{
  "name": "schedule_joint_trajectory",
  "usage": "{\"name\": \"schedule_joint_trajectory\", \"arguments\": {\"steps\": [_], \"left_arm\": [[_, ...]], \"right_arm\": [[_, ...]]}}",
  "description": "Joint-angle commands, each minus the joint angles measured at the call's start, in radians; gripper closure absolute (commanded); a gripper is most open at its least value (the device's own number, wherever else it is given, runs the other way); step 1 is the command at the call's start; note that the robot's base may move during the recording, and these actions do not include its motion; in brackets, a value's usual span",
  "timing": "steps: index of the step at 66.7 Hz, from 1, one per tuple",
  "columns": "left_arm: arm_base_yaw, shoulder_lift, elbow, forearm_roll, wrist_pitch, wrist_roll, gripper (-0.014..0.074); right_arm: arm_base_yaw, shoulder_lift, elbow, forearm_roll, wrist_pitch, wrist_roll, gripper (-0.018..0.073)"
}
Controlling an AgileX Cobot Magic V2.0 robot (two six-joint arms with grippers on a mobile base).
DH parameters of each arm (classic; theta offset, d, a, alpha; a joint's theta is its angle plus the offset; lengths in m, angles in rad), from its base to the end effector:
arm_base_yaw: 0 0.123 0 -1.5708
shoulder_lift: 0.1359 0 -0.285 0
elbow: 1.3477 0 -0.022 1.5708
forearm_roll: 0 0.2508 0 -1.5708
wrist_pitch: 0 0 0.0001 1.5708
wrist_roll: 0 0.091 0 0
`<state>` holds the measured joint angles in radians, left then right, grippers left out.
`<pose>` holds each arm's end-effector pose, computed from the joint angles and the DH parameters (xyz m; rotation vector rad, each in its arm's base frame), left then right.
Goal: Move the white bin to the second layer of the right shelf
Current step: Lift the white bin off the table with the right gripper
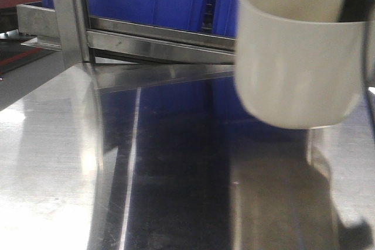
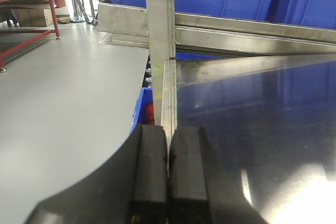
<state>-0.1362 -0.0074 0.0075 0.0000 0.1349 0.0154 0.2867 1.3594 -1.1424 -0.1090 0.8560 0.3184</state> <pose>0.0557 -0.0076 0.1988 0.1226 1.6147 -0.0932 0.2709 0.0721 0.3210 -0.0191 2.5518 0.1023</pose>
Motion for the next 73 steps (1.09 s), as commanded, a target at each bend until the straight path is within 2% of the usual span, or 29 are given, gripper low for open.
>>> {"name": "schedule_joint_trajectory", "arguments": {"steps": [1,11,23,49,73], "left_arm": [[-0.001,-0.015,0.037,0.0,-0.087,-0.003,0.0512],[-0.001,-0.015,0.037,0.0,-0.087,-0.003,0.0512],[-0.001,-0.015,0.037,0.0,-0.087,-0.003,0.0512],[-0.001,-0.015,0.037,0.0,-0.087,-0.003,0.0512],[-0.001,-0.015,0.037,0.0,-0.087,-0.003,0.0512]], "right_arm": [[-0.084,-0.112,0.043,0.035,-0.102,-0.055,0.0466],[-0.215,-0.225,0.166,0.117,-0.158,-0.195,0.0466],[-0.298,-0.35,0.29,0.224,-0.201,-0.353,0.0466],[-0.321,-0.642,0.511,0.219,-0.305,-0.361,0.0466],[-0.321,-0.861,0.611,0.208,-0.319,-0.361,0.0466]]}}
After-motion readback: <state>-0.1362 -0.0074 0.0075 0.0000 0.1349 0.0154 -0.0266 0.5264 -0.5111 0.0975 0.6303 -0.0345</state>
